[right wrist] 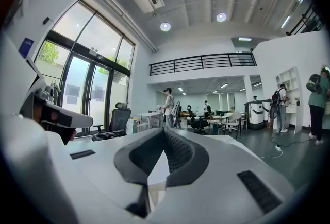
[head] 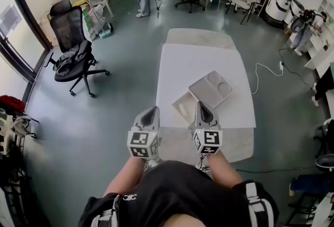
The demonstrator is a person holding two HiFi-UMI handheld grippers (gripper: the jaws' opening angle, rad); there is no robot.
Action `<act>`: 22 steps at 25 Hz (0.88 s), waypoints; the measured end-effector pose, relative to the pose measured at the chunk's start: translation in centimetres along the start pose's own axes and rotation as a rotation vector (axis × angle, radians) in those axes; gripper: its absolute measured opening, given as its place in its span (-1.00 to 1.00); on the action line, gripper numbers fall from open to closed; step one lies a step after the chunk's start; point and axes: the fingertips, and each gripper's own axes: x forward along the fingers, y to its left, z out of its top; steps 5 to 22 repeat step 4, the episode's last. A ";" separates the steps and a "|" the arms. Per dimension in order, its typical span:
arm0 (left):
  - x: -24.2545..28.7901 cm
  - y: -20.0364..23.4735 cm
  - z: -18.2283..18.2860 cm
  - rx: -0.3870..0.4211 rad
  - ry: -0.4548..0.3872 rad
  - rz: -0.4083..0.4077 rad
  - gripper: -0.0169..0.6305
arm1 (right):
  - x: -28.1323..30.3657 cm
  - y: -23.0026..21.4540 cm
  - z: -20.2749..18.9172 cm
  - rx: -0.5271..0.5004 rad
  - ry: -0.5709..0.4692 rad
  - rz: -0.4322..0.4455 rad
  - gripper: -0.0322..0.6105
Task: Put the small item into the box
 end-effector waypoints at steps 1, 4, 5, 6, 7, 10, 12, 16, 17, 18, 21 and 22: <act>0.0 0.1 0.0 0.001 0.000 0.000 -0.93 | 0.1 0.1 0.0 0.001 0.000 -0.001 -0.86; -0.1 0.3 0.1 0.002 -0.001 -0.001 -0.93 | 0.2 0.4 0.1 0.001 -0.003 -0.001 -0.86; -0.1 0.3 0.1 0.002 -0.001 -0.001 -0.93 | 0.2 0.4 0.1 0.001 -0.003 -0.001 -0.86; -0.1 0.3 0.1 0.002 -0.001 -0.001 -0.93 | 0.2 0.4 0.1 0.001 -0.003 -0.001 -0.86; -0.1 0.3 0.1 0.002 -0.001 -0.001 -0.93 | 0.2 0.4 0.1 0.001 -0.003 -0.001 -0.86; -0.1 0.3 0.1 0.002 -0.001 -0.001 -0.93 | 0.2 0.4 0.1 0.001 -0.003 -0.001 -0.86; -0.1 0.3 0.1 0.002 -0.001 -0.001 -0.93 | 0.2 0.4 0.1 0.001 -0.003 -0.001 -0.86; -0.1 0.3 0.1 0.002 -0.001 -0.001 -0.93 | 0.2 0.4 0.1 0.001 -0.003 -0.001 -0.86; -0.1 0.3 0.1 0.002 -0.001 -0.001 -0.93 | 0.2 0.4 0.1 0.001 -0.003 -0.001 -0.86; -0.1 0.3 0.1 0.002 -0.001 -0.001 -0.93 | 0.2 0.4 0.1 0.001 -0.003 -0.001 -0.86; -0.1 0.3 0.1 0.002 -0.001 -0.001 -0.93 | 0.2 0.4 0.1 0.001 -0.003 -0.001 -0.86; -0.1 0.3 0.1 0.002 -0.001 -0.001 -0.93 | 0.2 0.4 0.1 0.001 -0.003 -0.001 -0.86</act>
